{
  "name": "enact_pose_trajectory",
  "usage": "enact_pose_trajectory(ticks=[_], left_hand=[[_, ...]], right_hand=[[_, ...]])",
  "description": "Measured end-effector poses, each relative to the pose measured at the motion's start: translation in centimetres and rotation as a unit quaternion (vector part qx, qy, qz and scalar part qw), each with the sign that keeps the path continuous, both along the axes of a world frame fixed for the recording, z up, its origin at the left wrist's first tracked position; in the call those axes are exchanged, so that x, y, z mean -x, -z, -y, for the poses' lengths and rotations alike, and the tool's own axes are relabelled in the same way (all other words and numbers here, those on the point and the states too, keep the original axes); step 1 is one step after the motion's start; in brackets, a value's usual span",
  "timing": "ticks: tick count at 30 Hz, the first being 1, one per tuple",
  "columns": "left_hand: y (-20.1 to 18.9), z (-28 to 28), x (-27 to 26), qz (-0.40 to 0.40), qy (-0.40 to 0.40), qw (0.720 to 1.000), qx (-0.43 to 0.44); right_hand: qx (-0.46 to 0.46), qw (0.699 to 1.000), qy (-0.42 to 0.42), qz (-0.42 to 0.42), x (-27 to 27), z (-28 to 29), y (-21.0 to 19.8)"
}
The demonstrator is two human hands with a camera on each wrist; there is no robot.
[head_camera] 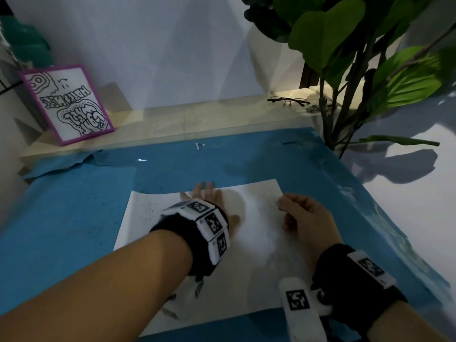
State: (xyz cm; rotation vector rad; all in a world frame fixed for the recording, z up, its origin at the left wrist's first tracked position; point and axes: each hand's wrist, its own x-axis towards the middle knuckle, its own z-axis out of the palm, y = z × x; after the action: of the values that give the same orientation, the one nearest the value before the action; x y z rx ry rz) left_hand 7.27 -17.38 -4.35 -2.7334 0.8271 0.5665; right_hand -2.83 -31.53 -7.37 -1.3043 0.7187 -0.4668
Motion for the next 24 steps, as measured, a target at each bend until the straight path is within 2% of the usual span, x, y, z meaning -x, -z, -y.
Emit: enact_pose_trajectory(ticks=[1, 2, 3, 4, 5, 6, 7, 8, 9, 10, 13, 15, 17, 19, 22, 24], left_hand=[[0.0, 0.6, 0.8, 0.012, 0.046, 0.999, 0.003], [-0.4, 1.2, 2.3, 0.005, 0.131, 0.991, 0.026], [-0.5, 1.5, 4.0, -0.027, 0.218, 0.974, 0.048], [-0.7, 1.5, 5.4, -0.075, 0.271, 0.958, 0.048], [-0.7, 1.2, 5.5, -0.108, 0.283, 0.952, 0.039], [-0.6, 1.1, 4.2, -0.103, 0.258, 0.96, 0.044], [-0.4, 1.0, 2.2, -0.065, 0.197, 0.977, 0.054], [-0.6, 0.8, 0.5, -0.021, 0.104, 0.993, 0.055], [-0.8, 0.7, -0.7, 0.011, 0.018, 0.999, 0.049], [-0.7, 1.0, -1.5, 0.01, -0.019, 0.998, 0.054], [0.1, 2.4, -0.7, -0.078, 0.04, 0.992, 0.09], [0.9, 2.4, -0.1, -0.099, 0.034, 0.992, 0.064], [1.2, 2.3, -0.3, -0.101, 0.016, 0.994, 0.049], [0.8, 2.3, -0.1, -0.11, 0.011, 0.993, 0.049], [0.9, 2.4, -0.1, -0.109, 0.01, 0.993, 0.055], [1.0, 2.2, -0.2, -0.109, 0.01, 0.992, 0.056]], right_hand=[[-0.005, 1.0, 0.005, 0.004, 0.0, 0.0, 0.1], [-0.013, 1.0, 0.007, 0.01, 0.0, 0.0, 0.1], [-0.022, 1.0, 0.006, 0.02, -0.1, 0.0, 0.2], [-0.03, 0.999, 0.007, 0.028, -0.1, 0.0, 0.2], [-0.032, 0.999, 0.01, 0.033, -0.1, 0.0, 0.2], [-0.027, 0.999, 0.012, 0.033, -0.1, 0.0, 0.2], [-0.015, 0.999, 0.011, 0.028, 0.0, 0.0, 0.3], [0.002, 1.0, 0.006, 0.019, 0.1, 0.0, 0.3], [0.019, 1.0, -0.001, 0.009, 0.2, 0.0, 0.2], [0.033, 0.999, -0.01, -0.001, 0.3, 0.0, 0.2], [0.054, 0.995, -0.053, -0.063, 0.0, 0.2, -0.5], [0.099, 0.985, -0.094, -0.107, -0.8, 0.9, -1.6], [0.248, 0.947, -0.131, -0.154, -2.4, 2.2, -2.8], [0.374, 0.89, -0.18, -0.186, -4.4, 2.9, -4.2], [0.411, 0.836, -0.281, -0.232, -7.0, 3.1, -4.3], [0.397, 0.825, -0.307, -0.26, -8.0, 3.6, -4.0]])
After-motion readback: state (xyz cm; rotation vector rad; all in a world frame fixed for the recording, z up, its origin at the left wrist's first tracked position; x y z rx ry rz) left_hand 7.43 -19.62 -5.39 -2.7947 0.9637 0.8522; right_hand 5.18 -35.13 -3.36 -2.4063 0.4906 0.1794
